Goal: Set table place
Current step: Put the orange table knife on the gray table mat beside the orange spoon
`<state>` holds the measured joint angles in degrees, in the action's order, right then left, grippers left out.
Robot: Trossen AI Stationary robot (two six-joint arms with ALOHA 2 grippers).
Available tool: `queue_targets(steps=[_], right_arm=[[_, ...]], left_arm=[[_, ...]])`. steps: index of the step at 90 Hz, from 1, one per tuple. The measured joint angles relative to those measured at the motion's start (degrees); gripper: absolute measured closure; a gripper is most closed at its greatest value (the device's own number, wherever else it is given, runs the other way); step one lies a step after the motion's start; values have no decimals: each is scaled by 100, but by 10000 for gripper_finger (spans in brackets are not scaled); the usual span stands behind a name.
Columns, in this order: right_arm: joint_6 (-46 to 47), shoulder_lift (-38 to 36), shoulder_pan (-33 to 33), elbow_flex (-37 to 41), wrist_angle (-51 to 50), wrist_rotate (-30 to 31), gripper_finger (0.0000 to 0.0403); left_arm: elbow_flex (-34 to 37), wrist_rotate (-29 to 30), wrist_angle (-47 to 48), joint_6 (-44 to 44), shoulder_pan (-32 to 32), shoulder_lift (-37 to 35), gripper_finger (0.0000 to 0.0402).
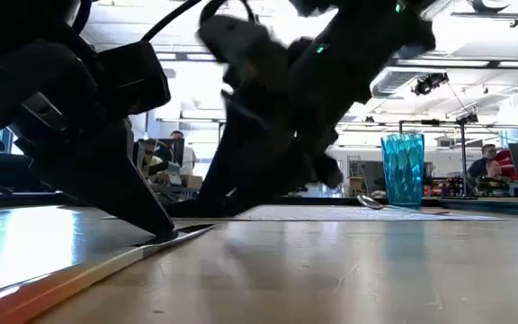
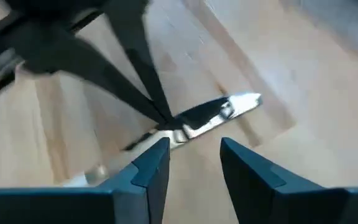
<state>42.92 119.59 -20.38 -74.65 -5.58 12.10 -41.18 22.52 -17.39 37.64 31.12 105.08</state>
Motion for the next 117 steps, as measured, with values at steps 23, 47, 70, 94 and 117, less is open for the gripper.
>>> queue_targets(steps=[23,47,70,94,117], right_arm=[[-542,31,-162,-7,45,298,277],[-426,31,-260,-11,292,763,277],[-427,24,-260,-20,364,752,277],[-435,22,-262,-20,352,750,277],[-501,20,-267,-22,197,746,277]], left_arm=[[8,22,29,-521,-22,-209,402],[141,31,6,-687,-136,-179,402],[139,8,-365,-838,-149,-129,402],[139,-40,-395,-845,-154,30,402],[128,-95,-455,-689,-154,142,402]])
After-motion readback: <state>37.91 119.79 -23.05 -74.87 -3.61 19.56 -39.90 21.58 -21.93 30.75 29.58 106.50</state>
